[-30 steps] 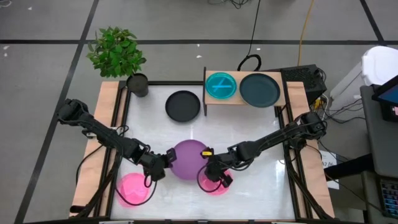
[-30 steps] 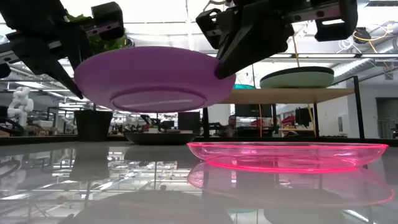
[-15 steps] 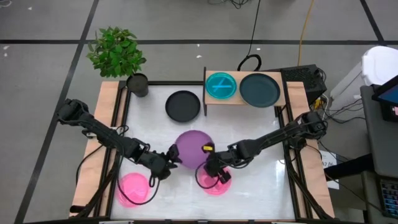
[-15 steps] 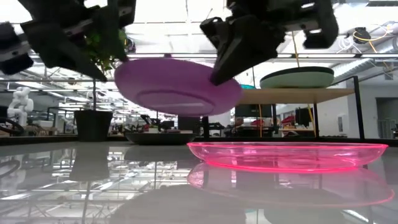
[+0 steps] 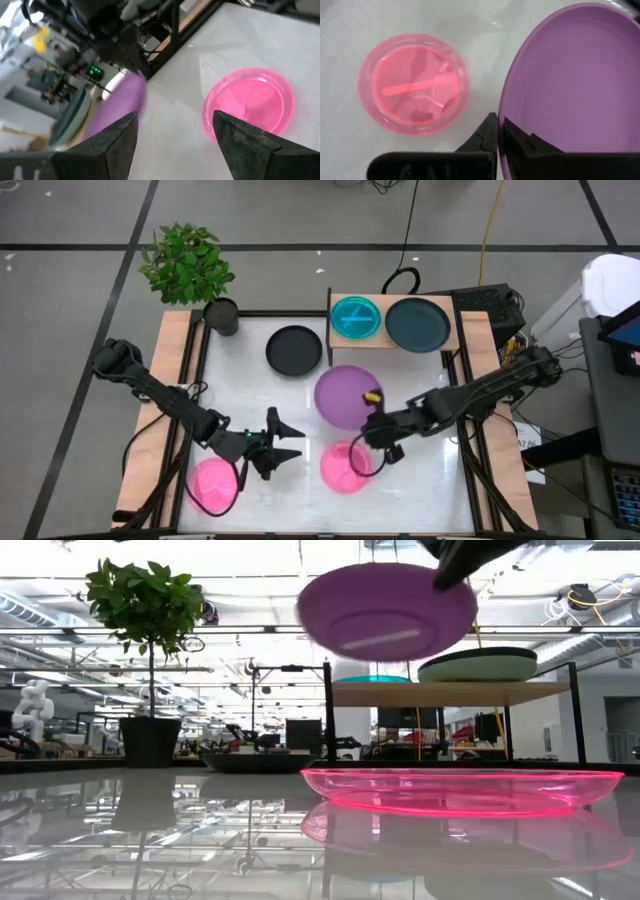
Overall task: Place and stack plates onto a shelf
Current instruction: Stack the big violet plate on top of the big black plate on the shelf
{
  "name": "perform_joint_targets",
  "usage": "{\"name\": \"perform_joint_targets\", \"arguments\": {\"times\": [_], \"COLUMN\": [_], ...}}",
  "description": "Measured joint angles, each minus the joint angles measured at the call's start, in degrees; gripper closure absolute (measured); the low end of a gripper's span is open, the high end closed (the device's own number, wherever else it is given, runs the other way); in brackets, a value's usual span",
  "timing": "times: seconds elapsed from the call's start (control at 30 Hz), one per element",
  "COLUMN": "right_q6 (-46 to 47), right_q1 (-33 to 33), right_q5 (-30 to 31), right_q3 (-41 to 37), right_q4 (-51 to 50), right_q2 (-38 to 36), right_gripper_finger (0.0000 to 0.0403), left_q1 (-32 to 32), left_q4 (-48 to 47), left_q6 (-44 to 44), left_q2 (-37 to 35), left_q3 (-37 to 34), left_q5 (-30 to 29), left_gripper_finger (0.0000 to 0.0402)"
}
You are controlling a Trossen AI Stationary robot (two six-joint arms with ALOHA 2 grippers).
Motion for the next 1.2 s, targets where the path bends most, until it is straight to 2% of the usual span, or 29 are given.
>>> {"name": "perform_joint_targets", "arguments": {"times": [0.23,0.4,0.63,0.9,1.2], "right_q6": [0.0,-1.64,-5.4,-8.77,-11.21], "right_q1": [-1.62,-6.75,-17.11,-28.97,-36.42], "right_q5": [3.24,3.39,4.61,4.45,4.32], "right_q3": [0.0,1.22,5.4,5.9,5.9], "right_q4": [-6.72,-12.55,-21.89,-25.87,-27.24], "right_q2": [-8.73,-12.66,-13.27,-13.25,-13.22], "right_gripper_finger": [0.0403,0.0403,0.0403,0.0403,0.0403], "left_q1": [4.73,8.58,12.5,13.49,13.55], "left_q4": [-3.76,-8.73,-9.51,-12.03,-18.45], "left_q6": [-15.98,-24.73,-28.92,-34.58,-42.15], "left_q2": [0.0,0.02,0.02,0.02,0.04], "left_q3": [-0.03,-0.04,-0.04,-0.04,-0.07], "left_q5": [-0.02,-0.02,-0.04,0.0,0.08], "left_gripper_finger": [0.014,0.014,0.014,0.014,0.014]}}
